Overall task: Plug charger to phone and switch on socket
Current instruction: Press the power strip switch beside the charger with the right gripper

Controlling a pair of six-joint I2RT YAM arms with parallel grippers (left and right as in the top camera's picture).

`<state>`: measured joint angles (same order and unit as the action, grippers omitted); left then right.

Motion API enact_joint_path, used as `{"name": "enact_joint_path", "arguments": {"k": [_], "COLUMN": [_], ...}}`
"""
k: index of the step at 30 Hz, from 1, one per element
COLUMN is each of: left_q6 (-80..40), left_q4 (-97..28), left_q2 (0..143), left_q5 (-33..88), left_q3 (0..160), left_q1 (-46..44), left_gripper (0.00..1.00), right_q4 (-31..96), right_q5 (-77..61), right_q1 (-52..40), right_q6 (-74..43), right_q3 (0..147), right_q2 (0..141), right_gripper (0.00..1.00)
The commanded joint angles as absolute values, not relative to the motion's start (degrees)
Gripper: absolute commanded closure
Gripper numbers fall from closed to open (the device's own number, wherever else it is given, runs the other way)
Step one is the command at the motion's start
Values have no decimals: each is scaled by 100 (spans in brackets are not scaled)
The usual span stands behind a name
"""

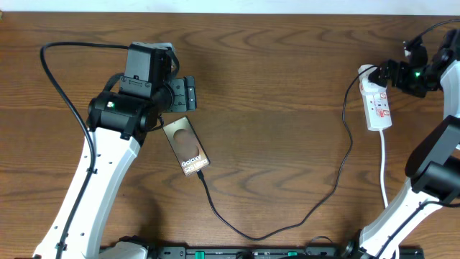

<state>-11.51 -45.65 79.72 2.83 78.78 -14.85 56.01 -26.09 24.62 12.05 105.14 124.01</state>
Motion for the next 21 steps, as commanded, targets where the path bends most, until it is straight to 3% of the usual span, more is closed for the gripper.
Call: {"name": "enact_joint_path", "arguments": {"k": [1,21], "left_q6": [-1033,-1033], "left_q4": [-4554,-4556], "left_q2": [7975,7975], "left_q5": [250,250], "left_q3": [7937,7935], "left_q1": [-1498,-1498], "left_gripper": [16,16], "right_q4": [5605,5684], "right_q5": [-2731,-2832], "right_q1": [2392,2084], "right_q6": [1116,965], "right_q3": [10457,10455], "right_q2": [12746,13074], "right_gripper": [1,1]}}
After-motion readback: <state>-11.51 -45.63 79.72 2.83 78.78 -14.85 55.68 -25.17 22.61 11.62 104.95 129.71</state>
